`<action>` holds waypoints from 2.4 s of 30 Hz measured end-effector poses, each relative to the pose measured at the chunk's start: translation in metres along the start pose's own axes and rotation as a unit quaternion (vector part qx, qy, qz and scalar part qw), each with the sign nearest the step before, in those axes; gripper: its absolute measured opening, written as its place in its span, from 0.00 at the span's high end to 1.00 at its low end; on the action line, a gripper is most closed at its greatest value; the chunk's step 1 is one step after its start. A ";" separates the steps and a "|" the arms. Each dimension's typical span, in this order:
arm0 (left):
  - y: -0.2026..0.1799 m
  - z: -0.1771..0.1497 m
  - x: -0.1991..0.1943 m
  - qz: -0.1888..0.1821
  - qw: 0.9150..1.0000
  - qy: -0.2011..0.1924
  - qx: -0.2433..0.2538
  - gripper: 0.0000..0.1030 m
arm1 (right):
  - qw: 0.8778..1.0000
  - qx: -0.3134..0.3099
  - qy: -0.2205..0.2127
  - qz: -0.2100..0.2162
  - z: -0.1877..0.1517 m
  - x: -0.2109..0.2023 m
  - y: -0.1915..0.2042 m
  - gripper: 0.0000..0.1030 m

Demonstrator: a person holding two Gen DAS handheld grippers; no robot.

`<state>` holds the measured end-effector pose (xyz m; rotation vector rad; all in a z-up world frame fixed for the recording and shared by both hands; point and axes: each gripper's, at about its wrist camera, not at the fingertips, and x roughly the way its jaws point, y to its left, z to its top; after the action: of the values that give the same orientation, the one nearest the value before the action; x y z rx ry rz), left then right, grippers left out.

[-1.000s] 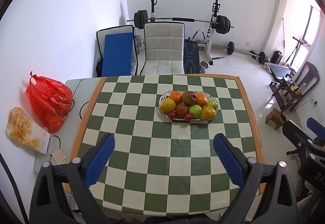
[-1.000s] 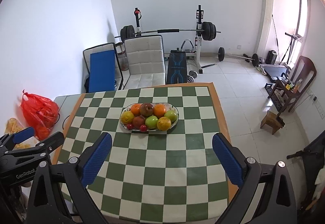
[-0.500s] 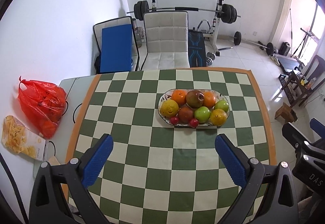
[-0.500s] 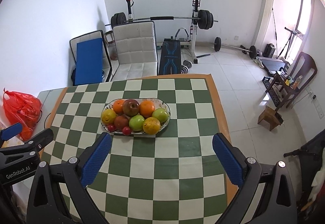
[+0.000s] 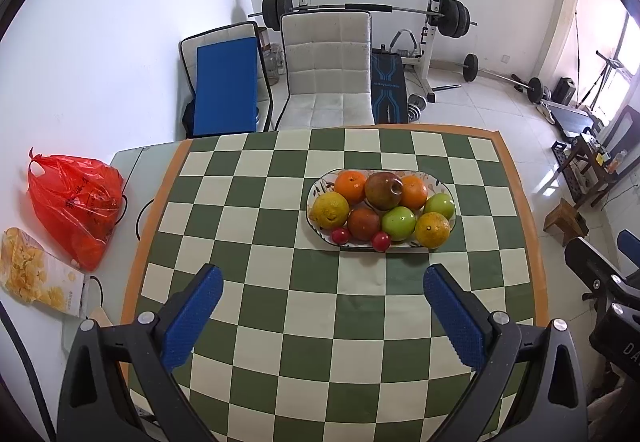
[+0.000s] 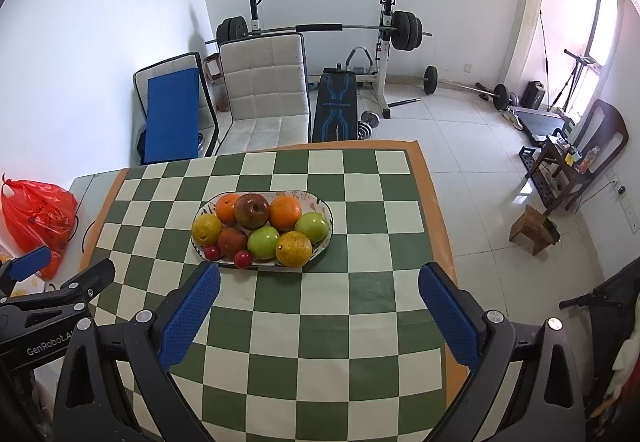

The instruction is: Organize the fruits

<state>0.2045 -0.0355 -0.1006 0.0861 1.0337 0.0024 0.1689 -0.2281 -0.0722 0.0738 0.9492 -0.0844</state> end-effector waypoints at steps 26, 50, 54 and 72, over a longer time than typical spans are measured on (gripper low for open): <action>-0.015 -0.004 -0.017 -0.004 1.000 -0.015 0.000 0.00 | 1.000 -0.003 0.005 0.002 -0.007 -0.008 -0.005 0.01; -0.014 -0.005 -0.024 -0.003 1.000 -0.028 -0.002 0.00 | 1.000 -0.002 0.002 0.002 -0.008 -0.012 -0.005 0.01; -0.015 -0.005 -0.025 -0.004 1.000 -0.029 -0.002 0.00 | 1.000 -0.002 0.002 0.003 -0.008 -0.012 -0.005 0.01; -0.019 -0.002 -0.028 -0.007 1.000 -0.030 -0.003 0.00 | 1.000 0.004 0.003 0.007 -0.006 -0.017 -0.004 0.01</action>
<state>0.1874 -0.0554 -0.0787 0.0736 0.9736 -0.0090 0.1538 -0.2312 -0.0615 0.0868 0.9552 -0.0755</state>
